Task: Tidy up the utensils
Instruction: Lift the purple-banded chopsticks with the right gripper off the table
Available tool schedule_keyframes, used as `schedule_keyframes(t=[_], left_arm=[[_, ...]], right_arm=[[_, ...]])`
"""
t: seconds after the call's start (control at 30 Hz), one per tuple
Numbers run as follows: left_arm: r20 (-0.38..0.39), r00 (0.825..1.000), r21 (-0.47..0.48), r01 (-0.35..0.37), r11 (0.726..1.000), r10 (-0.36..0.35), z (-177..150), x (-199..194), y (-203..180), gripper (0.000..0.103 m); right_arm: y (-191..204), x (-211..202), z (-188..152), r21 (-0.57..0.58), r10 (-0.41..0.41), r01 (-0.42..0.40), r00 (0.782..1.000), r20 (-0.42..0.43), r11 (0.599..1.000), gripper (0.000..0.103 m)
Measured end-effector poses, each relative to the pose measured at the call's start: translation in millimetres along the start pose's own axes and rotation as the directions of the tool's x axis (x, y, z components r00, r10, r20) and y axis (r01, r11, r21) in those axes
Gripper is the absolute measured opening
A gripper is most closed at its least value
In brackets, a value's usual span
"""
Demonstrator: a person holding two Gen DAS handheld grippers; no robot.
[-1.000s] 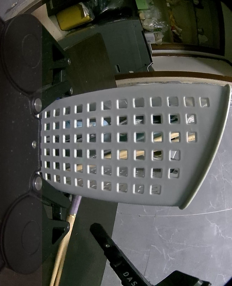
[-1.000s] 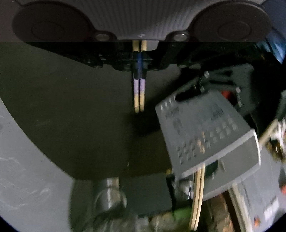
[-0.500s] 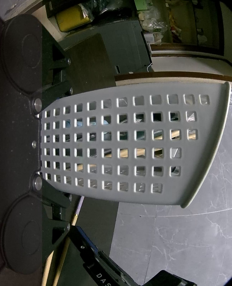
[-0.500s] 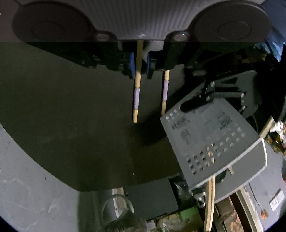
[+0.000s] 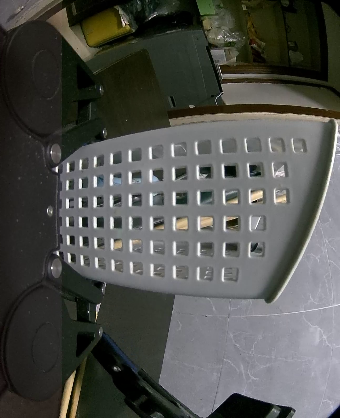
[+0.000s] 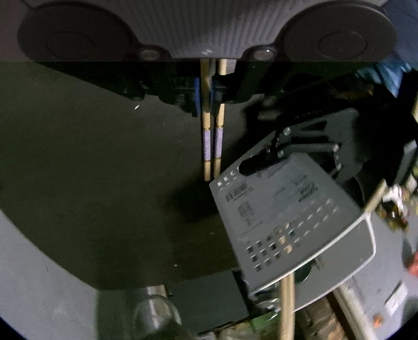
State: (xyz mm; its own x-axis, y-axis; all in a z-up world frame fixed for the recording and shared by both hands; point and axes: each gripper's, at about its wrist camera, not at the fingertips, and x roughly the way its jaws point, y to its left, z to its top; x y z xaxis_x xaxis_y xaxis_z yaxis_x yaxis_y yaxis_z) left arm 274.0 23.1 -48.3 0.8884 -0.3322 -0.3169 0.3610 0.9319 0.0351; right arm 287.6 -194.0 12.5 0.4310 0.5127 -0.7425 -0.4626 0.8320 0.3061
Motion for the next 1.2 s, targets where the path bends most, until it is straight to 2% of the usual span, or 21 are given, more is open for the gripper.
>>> schedule_keyframes(t=[0.03, 0.07, 0.1, 0.2, 0.3, 0.37, 0.43, 0.5, 0.7, 0.77, 0.8, 0.87, 0.93, 1.0, 1.13, 1.2], left_arm=[[0.0, 1.0, 0.0, 0.0, 1.0, 0.0, 0.1, 0.0, -0.2, 0.075], [0.0, 1.0, 0.0, -0.001, 1.0, 0.001, 0.2, -0.1, -0.3, 0.075], [0.0, 1.0, 0.0, 0.0, 1.0, 0.0, 0.1, -0.1, -0.1, 0.075], [0.0, 1.0, 0.0, 0.002, 1.0, -0.002, 0.4, -0.4, -0.1, 0.075], [0.001, 1.0, -0.001, 0.004, 1.0, -0.004, 0.1, -0.9, 1.0, 0.075], [0.003, 1.0, -0.003, 0.007, 1.0, -0.007, -0.2, -1.0, 1.8, 0.075], [0.005, 1.0, -0.003, 0.007, 1.0, -0.007, -1.2, -0.6, 3.5, 0.075], [0.005, 1.0, -0.003, 0.009, 1.0, -0.009, -2.0, -0.2, 4.7, 0.075], [0.005, 1.0, -0.001, 0.011, 1.0, -0.011, -3.5, 1.3, 6.0, 0.076], [0.004, 1.0, -0.001, 0.011, 1.0, -0.011, -3.5, 1.7, 6.5, 0.076], [0.003, 1.0, 0.0, 0.01, 1.0, -0.01, -3.4, 1.8, 6.3, 0.076], [0.0, 1.0, 0.002, 0.01, 1.0, -0.01, -3.0, 2.4, 6.6, 0.076], [-0.001, 1.0, 0.0, 0.01, 1.0, -0.01, -2.0, 2.7, 6.6, 0.076], [0.001, 1.0, -0.009, 0.013, 1.0, -0.013, -1.0, 2.4, 8.0, 0.076], [0.005, 1.0, -0.016, 0.017, 1.0, -0.017, -1.2, 2.7, 11.3, 0.076], [0.005, 1.0, -0.013, 0.019, 1.0, -0.019, -1.8, 2.6, 12.0, 0.076]], right_arm=[[-3.3, 0.0, 0.8, 0.031, 0.017, -0.017, 1.0, -0.001, 0.999, 0.024], [-6.0, -0.6, 0.9, 0.059, 0.036, -0.036, 0.999, 0.002, 0.998, 0.039], [-7.4, -1.1, 1.1, 0.076, 0.05, -0.051, 0.999, 0.007, 0.996, 0.049], [2.9, -0.4, -1.1, 0.048, 0.03, -0.029, 1.0, 0.0, 0.998, 0.051], [26.9, 4.0, -0.8, -0.054, -0.086, 0.084, 0.996, -0.023, 0.995, 0.049], [41.0, 8.9, 0.2, -0.113, -0.158, 0.153, 0.987, -0.039, 0.982, 0.043], [50.8, 12.1, 1.3, -0.156, -0.21, 0.2, 0.976, -0.05, 0.967, 0.027], [54.4, 15.2, 4.3, -0.17, -0.241, 0.228, 0.969, -0.055, 0.959, 0.015], [58.8, 21.7, 8.9, -0.196, -0.256, 0.236, 0.963, -0.088, 0.952, 0.014], [58.1, 24.3, 14.4, -0.181, -0.25, 0.228, 0.962, -0.107, 0.957, 0.017], [57.7, 25.7, 16.9, -0.179, -0.241, 0.218, 0.963, -0.117, 0.959, 0.023], [59.7, 30.1, 21.7, -0.195, -0.246, 0.219, 0.96, -0.131, 0.956, 0.025], [62.3, 32.6, 24.0, -0.214, -0.254, 0.221, 0.957, -0.138, 0.951, 0.022], [60.7, 34.6, 28.2, -0.192, -0.253, 0.222, 0.955, -0.154, 0.956, 0.013], [60.9, 38.8, 33.9, -0.185, -0.262, 0.229, 0.949, -0.176, 0.956, 0.012], [59.0, 36.5, 31.4, -0.184, -0.249, 0.22, 0.957, -0.151, 0.958, 0.011]])
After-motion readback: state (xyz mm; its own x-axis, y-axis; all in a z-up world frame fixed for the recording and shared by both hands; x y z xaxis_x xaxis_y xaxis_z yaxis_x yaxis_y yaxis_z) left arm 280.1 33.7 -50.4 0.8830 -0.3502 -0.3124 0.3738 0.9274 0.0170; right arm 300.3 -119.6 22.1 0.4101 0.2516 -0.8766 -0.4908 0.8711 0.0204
